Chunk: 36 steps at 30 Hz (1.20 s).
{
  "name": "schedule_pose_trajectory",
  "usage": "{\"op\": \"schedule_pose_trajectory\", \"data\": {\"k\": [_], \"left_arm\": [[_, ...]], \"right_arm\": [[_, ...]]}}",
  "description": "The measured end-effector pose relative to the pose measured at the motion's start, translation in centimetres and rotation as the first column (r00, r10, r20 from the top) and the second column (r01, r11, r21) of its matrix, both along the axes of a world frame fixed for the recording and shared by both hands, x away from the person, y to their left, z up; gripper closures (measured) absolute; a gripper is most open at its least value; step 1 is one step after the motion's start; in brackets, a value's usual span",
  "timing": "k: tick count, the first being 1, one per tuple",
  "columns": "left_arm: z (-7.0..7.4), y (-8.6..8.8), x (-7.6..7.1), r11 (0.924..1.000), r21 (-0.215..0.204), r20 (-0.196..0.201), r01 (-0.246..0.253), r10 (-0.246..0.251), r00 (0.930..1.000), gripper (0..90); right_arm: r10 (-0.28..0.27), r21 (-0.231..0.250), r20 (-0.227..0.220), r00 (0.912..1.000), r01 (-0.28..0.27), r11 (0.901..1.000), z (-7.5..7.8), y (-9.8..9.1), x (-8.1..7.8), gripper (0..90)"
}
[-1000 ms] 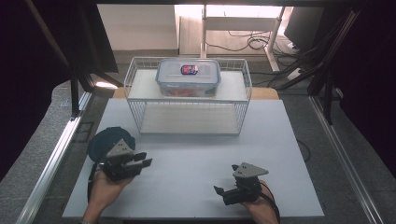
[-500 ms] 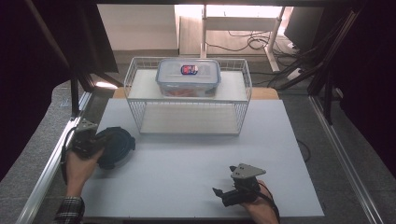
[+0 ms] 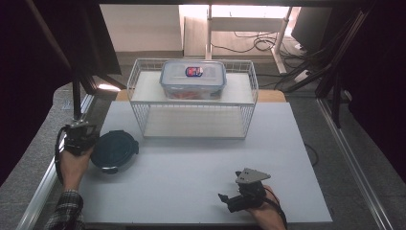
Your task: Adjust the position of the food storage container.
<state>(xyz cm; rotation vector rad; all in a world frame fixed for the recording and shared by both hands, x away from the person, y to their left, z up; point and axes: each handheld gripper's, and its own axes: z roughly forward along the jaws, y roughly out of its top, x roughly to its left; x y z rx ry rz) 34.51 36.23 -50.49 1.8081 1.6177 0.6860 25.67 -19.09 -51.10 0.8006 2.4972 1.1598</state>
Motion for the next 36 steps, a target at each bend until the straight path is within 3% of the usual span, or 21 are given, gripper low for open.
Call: {"op": "schedule_pose_trajectory", "data": {"k": [7,11,17,24,33,36], "left_arm": [[0.0,0.0,-0.2,0.998,-0.054,-0.007,0.032,-0.033,0.9994,90.0],[0.1,-1.2,-0.5,0.9973,-0.056,-0.01,0.048,-0.049,0.9988,90.0],[0.3,-3.6,-2.0,0.9973,-0.026,-0.013,0.068,-0.069,0.9976,90.0],[0.5,-5.5,-3.3,0.9942,-0.037,-0.02,0.101,-0.102,0.9946,90.0],[0.6,-9.6,-3.5,0.9785,-0.059,-0.019,0.198,-0.199,0.9798,90.0],[0.6,-10.3,-3.6,0.9773,-0.048,-0.01,0.206,-0.207,0.9783,90.0]], "right_arm": [[-0.013,-0.001,0.0,0.9999,0.013,0.9999,0.0,-0.3,0.3,2.2],[-0.012,-0.002,0.002,0.9999,0.012,0.9999,0.1,-0.3,0.3,2.3],[-0.015,-0.012,0.003,0.9999,0.015,0.9998,0.2,-0.5,0.3,2.3],[-0.011,-0.019,0.002,0.9999,0.011,0.9998,0.1,-0.5,0.4,2.3],[-0.007,-0.03,-0.003,1.0,0.007,0.9995,-0.1,-0.4,0.4,2.3],[-0.007,-0.031,0.001,1.0,0.007,0.9995,0.0,-0.5,0.4,2.3]]}}
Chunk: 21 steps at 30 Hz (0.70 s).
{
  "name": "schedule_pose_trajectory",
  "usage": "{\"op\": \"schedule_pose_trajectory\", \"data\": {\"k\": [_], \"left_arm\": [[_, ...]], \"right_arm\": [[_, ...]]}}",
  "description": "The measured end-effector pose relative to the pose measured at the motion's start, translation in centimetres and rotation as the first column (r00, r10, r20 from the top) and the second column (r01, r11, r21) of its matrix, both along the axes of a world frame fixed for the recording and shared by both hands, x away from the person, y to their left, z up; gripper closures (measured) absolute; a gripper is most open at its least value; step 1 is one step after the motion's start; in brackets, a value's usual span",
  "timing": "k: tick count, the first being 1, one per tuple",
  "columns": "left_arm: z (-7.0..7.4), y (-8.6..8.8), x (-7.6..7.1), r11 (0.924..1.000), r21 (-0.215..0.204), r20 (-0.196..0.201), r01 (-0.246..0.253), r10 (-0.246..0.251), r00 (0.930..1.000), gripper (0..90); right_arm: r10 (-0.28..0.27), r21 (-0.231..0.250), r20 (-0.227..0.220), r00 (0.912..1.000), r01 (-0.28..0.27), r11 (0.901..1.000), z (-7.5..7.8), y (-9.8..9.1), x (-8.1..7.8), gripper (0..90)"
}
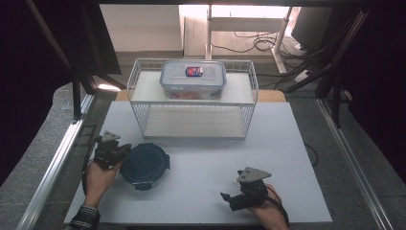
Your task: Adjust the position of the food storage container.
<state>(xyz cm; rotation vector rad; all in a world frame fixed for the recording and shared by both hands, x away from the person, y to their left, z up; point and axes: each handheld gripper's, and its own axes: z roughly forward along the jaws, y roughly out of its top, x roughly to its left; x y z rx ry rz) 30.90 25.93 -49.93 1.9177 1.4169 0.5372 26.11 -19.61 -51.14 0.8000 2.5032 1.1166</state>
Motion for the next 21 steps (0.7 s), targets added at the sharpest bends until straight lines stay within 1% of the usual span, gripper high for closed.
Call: {"op": "schedule_pose_trajectory", "data": {"k": [1,2,3,4,5,6,7,8,9,10,11,12,14,15,17,18,19,21], "left_arm": [[-0.1,-0.1,-0.1,1.0,0.001,0.011,-0.004,0.004,0.9999,90.0],[-0.2,0.1,-0.2,0.9999,-0.013,0.012,-0.005,0.006,0.9999,90.0],[-0.2,0.2,-0.3,0.9996,-0.022,0.014,-0.017,0.018,0.9997,90.0],[-0.3,0.5,-0.6,0.9993,-0.001,0.019,-0.037,0.037,0.9991,90.0],[-0.3,0.8,-0.9,0.9974,0.034,0.024,-0.063,0.062,0.9978,90.0],[-0.4,1.1,-1.1,0.9963,0.04,0.025,-0.077,0.076,0.9968,90.0],[-0.6,1.7,-1.5,0.9955,0.022,0.012,-0.092,0.092,0.9957,90.0],[-0.8,2.1,-1.8,0.9955,0.007,-0.005,-0.094,0.095,0.9955,90.0],[-1.1,2.2,-2.1,0.9958,-0.002,-0.02,-0.092,0.092,0.9956,90.0],[-1.3,2.2,-2.5,0.9965,-0.002,-0.034,-0.083,0.083,0.9959,90.0],[-1.5,2.1,-2.7,0.9967,-0.007,-0.042,-0.081,0.08,0.9959,90.0],[-1.6,1.8,-3.1,0.9973,-0.001,-0.055,-0.073,0.073,0.9958,90.0],[-1.6,1.4,-3.3,0.9956,0.016,-0.046,-0.092,0.093,0.9947,90.0],[-1.6,1.4,-3.3,0.9954,0.012,-0.047,-0.095,0.096,0.9943,90.0],[-1.7,1.4,-3.3,0.9957,0.0,-0.051,-0.093,0.092,0.9944,90.0],[-1.7,1.4,-3.3,0.9964,-0.017,-0.052,-0.084,0.083,0.9952,90.0],[-1.7,1.3,-3.2,0.9976,-0.027,-0.059,-0.064,0.062,0.9963,90.0],[-1.8,0.5,-3.1,0.9982,-0.05,-0.061,-0.034,0.031,0.9976,90.0]], "right_arm": [[-0.002,-0.001,0.0,1.0,0.002,1.0,0.0,-0.1,0.0,2.3],[-0.005,-0.002,0.0,1.0,0.005,1.0,0.0,-0.2,0.1,2.3],[-0.011,-0.003,0.002,0.9999,0.011,0.9999,0.0,-0.4,0.1,2.3],[-0.019,-0.004,0.003,0.9998,0.019,0.9998,-0.1,-0.6,0.2,2.3],[-0.03,-0.003,0.002,0.9996,0.03,0.9996,0.0,-0.9,0.3,2.4],[-0.043,0.008,-0.003,0.9991,0.043,0.999,0.0,-1.4,0.4,2.5],[-0.05,0.015,-0.005,0.9987,0.05,0.9986,0.0,-1.6,0.5,2.6],[-0.061,0.031,-0.011,0.9981,0.061,0.9977,0.0,-1.9,0.6,2.8],[-0.067,0.036,-0.017,0.9976,0.068,0.9971,0.1,-2.1,0.7,2.9],[-0.069,0.038,-0.018,0.9975,0.069,0.9969,0.0,-2.2,0.8,2.9],[-0.07,0.038,-0.018,0.9974,0.071,0.9967,0.0,-2.2,0.8,2.9],[-0.069,0.035,-0.019,0.9974,0.07,0.9969,0.0,-2.2,0.8,2.9],[-0.059,0.022,-0.018,0.9981,0.059,0.998,-0.1,-1.9,0.7,2.9],[-0.054,0.016,-0.019,0.9984,0.054,0.9984,-0.1,-1.8,0.6,2.9],[-0.046,0.013,-0.021,0.9987,0.046,0.9989,-0.3,-1.6,0.7,2.9],[-0.045,0.01,-0.025,0.9987,0.045,0.9989,-0.3,-1.6,0.7,2.9],[-0.046,0.01,-0.029,0.9985,0.046,0.9989,-0.4,-1.6,0.8,2.9],[-0.05,0.011,-0.033,0.9982,0.05,0.9987,-0.4,-1.6,0.8,2.9]]}}
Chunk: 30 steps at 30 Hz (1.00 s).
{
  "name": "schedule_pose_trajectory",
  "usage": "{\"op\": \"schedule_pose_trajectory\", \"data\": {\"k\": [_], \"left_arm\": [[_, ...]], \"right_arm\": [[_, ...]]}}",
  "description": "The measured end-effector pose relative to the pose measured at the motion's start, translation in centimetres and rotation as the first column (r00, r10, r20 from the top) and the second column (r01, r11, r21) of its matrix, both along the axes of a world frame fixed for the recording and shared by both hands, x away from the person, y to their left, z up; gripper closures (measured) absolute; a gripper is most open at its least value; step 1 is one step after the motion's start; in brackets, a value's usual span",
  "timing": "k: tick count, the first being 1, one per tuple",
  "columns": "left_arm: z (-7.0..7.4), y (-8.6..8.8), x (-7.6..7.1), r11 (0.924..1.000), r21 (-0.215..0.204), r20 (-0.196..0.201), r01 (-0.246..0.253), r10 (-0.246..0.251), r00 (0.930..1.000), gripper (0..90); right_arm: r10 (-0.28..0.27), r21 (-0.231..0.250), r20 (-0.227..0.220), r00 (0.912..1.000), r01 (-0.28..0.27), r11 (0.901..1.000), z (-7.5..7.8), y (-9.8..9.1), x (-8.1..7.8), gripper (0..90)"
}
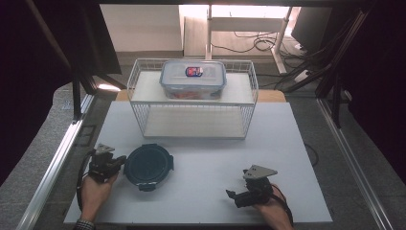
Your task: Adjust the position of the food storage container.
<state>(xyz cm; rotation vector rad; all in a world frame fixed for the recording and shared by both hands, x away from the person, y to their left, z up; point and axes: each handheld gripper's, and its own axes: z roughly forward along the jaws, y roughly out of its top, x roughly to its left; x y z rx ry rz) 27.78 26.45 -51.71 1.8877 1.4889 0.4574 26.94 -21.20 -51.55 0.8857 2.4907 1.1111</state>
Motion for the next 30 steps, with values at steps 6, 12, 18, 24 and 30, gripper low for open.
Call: {"op": "schedule_pose_trajectory", "data": {"k": [6,12,18,24,30], "left_arm": [[0.1,-2.7,0.5,0.9974,0.001,0.003,0.072,-0.072,0.9974,90.0],[0.2,-5.4,1.0,0.9903,-0.019,0.004,0.138,-0.138,0.9905,90.0],[0.2,-7.6,1.4,0.9825,-0.03,0.007,0.184,-0.184,0.9829,90.0],[0.2,-9.6,1.6,0.9725,-0.04,0.017,0.23,-0.229,0.9733,90.0],[0.2,-11.1,1.7,0.9646,-0.053,0.024,0.258,-0.258,0.966,90.0]], "right_arm": [[-0.008,0.004,-0.004,1.0,0.008,1.0,-0.1,-0.1,0.2,2.9],[-0.009,0.001,-0.014,0.9999,0.009,1.0,-0.3,-0.1,0.3,3.3],[-0.016,0.006,-0.02,0.9997,0.016,0.9999,-0.3,-0.2,0.5,3.4],[-0.018,0.005,-0.023,0.9996,0.019,0.9998,-0.4,-0.2,0.5,3.4],[-0.02,0.008,-0.025,0.9995,0.02,0.9998,-0.4,-0.2,0.6,3.4]]}}
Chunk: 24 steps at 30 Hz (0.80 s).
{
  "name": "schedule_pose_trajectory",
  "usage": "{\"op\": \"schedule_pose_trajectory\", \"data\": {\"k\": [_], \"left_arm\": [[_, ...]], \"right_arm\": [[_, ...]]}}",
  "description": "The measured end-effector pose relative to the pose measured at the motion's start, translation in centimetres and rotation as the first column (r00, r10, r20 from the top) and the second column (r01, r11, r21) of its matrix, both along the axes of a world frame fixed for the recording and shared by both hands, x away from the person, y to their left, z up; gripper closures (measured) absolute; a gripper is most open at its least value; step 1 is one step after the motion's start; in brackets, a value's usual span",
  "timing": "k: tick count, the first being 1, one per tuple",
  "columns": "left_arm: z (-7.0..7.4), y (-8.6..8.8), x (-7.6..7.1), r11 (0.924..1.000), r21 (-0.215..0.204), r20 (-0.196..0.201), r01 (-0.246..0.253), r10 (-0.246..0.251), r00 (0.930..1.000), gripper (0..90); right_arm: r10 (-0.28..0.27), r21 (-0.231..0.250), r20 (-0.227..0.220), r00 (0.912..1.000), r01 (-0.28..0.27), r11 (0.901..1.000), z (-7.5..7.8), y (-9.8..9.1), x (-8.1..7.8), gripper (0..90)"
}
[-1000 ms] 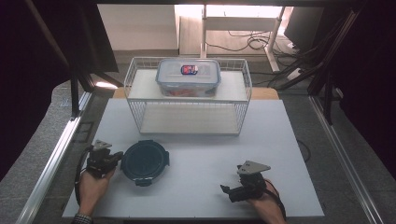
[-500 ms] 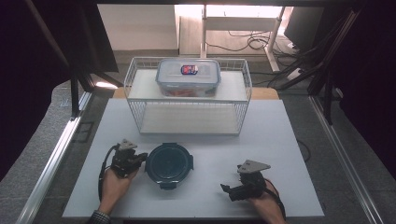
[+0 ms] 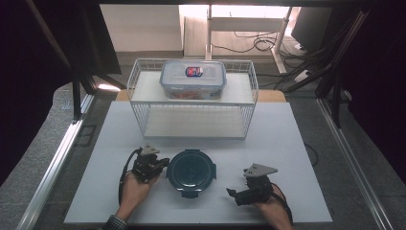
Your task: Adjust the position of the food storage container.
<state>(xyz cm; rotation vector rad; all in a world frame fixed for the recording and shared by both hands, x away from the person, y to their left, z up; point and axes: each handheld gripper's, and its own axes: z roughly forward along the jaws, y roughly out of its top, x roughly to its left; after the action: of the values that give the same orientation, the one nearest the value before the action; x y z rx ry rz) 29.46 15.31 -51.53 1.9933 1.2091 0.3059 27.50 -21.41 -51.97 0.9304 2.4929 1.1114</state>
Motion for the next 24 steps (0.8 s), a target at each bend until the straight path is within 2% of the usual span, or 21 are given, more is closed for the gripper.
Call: {"op": "schedule_pose_trajectory", "data": {"k": [3,7,9,10,14,17,20,24], "left_arm": [[-0.1,-0.7,0.1,0.9999,-0.01,0.002,0.006,-0.006,1.0,90.0],[-0.1,-1.0,0.1,0.9995,-0.002,0.016,0.031,-0.031,0.9994,90.0],[0.0,-0.7,0.1,0.9985,-0.003,0.031,0.054,-0.054,0.9981,90.0],[0.2,-0.4,0.0,0.9982,-0.018,0.042,0.057,-0.056,0.9975,90.0],[1.2,0.9,-0.6,0.999,-0.034,0.077,0.03,-0.027,0.9966,88.6],[1.5,2.1,-1.6,0.9976,-0.061,0.077,0.032,-0.027,0.9967,77.1],[1.6,3.0,-2.5,0.9971,-0.061,0.071,0.045,-0.041,0.9966,58.9],[1.6,3.8,-3.2,0.994,-0.1,0.064,0.045,-0.038,0.9972,40.6]], "right_arm": [[0.003,-0.003,-0.001,1.0,-0.003,1.0,0.0,0.1,0.0,3.4],[0.003,-0.004,-0.001,1.0,-0.003,1.0,0.0,0.0,0.0,3.4],[0.002,-0.003,0.002,1.0,-0.001,1.0,0.0,0.0,-0.1,3.4],[0.002,-0.003,0.005,1.0,-0.002,1.0,0.1,-0.1,-0.1,3.4],[-0.002,0.002,0.011,0.9999,0.002,1.0,0.3,-0.4,-0.3,3.4],[-0.005,0.007,0.011,0.9999,0.005,1.0,0.4,-0.4,-0.3,3.4],[-0.001,0.003,0.016,0.9999,0.0,1.0,0.4,-0.2,-0.4,3.4],[0.007,-0.003,0.019,0.9998,-0.007,1.0,0.5,0.0,-0.6,3.4]]}}
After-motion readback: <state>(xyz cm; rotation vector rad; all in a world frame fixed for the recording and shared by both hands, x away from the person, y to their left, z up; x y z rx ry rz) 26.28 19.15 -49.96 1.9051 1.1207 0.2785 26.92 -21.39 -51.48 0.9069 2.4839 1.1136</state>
